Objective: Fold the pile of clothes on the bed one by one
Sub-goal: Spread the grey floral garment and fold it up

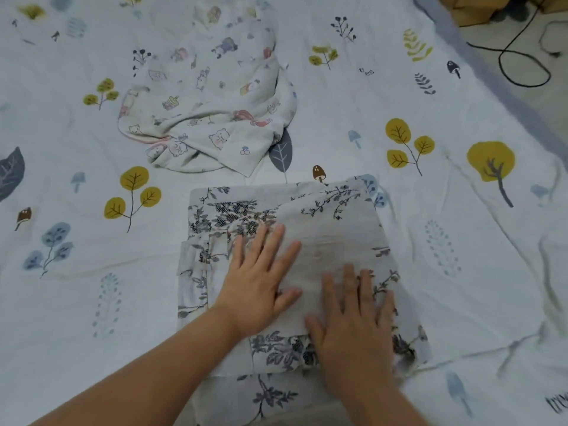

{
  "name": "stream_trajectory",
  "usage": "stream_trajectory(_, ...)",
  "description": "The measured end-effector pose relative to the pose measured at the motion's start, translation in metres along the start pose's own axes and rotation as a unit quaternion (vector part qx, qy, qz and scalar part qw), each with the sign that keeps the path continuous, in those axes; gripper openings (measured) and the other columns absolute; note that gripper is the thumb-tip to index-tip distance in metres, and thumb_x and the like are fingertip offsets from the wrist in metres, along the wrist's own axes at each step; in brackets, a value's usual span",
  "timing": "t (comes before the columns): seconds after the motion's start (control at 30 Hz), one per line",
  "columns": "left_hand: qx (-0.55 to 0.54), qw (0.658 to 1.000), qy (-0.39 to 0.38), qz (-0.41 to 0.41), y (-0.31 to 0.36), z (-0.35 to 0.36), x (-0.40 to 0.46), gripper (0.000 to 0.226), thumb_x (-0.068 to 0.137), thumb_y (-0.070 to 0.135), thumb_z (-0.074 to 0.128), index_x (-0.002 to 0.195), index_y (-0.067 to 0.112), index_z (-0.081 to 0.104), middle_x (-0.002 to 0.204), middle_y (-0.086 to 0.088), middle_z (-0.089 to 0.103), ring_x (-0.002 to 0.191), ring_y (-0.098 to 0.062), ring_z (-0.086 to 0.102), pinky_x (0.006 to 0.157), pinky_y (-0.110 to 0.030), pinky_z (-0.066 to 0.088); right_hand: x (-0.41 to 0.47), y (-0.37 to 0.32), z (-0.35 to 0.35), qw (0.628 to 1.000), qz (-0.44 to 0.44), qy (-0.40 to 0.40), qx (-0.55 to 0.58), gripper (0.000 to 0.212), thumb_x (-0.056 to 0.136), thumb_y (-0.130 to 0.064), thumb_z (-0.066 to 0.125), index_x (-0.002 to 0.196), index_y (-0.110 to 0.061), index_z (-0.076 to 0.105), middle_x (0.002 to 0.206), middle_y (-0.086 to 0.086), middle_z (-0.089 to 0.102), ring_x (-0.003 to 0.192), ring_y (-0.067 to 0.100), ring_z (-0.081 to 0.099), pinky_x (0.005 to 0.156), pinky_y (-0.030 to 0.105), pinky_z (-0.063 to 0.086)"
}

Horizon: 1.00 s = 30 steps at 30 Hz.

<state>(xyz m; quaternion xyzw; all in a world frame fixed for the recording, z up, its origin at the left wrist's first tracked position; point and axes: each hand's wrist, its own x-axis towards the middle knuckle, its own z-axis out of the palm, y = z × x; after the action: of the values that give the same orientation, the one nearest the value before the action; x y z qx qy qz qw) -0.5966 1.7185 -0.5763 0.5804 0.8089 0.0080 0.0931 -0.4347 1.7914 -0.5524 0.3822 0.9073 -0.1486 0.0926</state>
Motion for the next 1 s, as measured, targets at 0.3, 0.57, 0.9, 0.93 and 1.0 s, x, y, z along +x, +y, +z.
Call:
stream_trajectory(0.3,-0.013,0.993,-0.111,-0.038,0.011,-0.003,0.003,0.083,0.054,0.073,-0.038,0.129,0.038,-0.036,0.139,0.002,-0.044,0.125,-0.024,-0.044,0.106,-0.044,-0.025,-0.004,0.013,-0.002,0.999,0.028,0.039,-0.008,0.056,0.092,-0.043,0.027,0.119,-0.010,0.064,0.127,0.019,0.058,0.120,0.037,0.052,0.104,0.052,0.023)
stream_trajectory(0.57,-0.075,0.986,-0.134,-0.069,0.026,-0.016,-0.044,0.088,0.055,0.077,-0.033,0.134,0.039,-0.028,0.146,0.007,-0.035,0.134,-0.023,-0.034,0.108,-0.041,-0.021,-0.017,0.061,-0.059,0.907,0.281,-0.061,0.307,0.052,0.083,-0.044,0.061,0.120,-0.008,0.053,0.109,0.007,0.060,0.097,0.026,0.056,0.077,0.031,0.042)
stream_trajectory(0.9,-0.063,0.984,-0.137,-0.097,0.033,-0.008,-0.060,0.093,0.049,0.074,-0.040,0.133,0.036,-0.027,0.145,0.007,-0.033,0.132,-0.019,-0.034,0.109,-0.041,-0.020,-0.027,0.043,-0.075,0.829,0.229,-0.056,0.506,0.034,0.070,-0.018,0.078,0.095,-0.018,0.055,0.087,0.004,0.068,0.077,0.021,0.067,0.076,0.042,0.056)
stream_trajectory(0.93,-0.062,0.983,-0.140,-0.097,0.033,-0.007,-0.060,0.095,0.048,0.074,-0.040,0.134,0.036,-0.027,0.145,0.007,-0.033,0.132,-0.018,-0.033,0.109,-0.041,-0.020,-0.033,0.034,-0.076,0.846,0.212,-0.008,0.488,0.031,0.071,-0.016,0.077,0.091,-0.021,0.055,0.079,0.000,0.067,0.072,0.017,0.065,0.072,0.038,0.056)
stream_trajectory(1.0,-0.079,0.982,-0.144,-0.097,0.030,-0.010,-0.060,0.101,0.050,0.080,-0.033,0.139,0.035,-0.022,0.146,0.007,-0.030,0.134,-0.017,-0.030,0.109,-0.039,-0.018,-0.046,0.013,-0.080,0.875,0.173,0.061,0.448,0.029,0.072,-0.017,0.075,0.087,-0.026,0.052,0.064,-0.008,0.061,0.062,0.011,0.060,0.063,0.033,0.051)
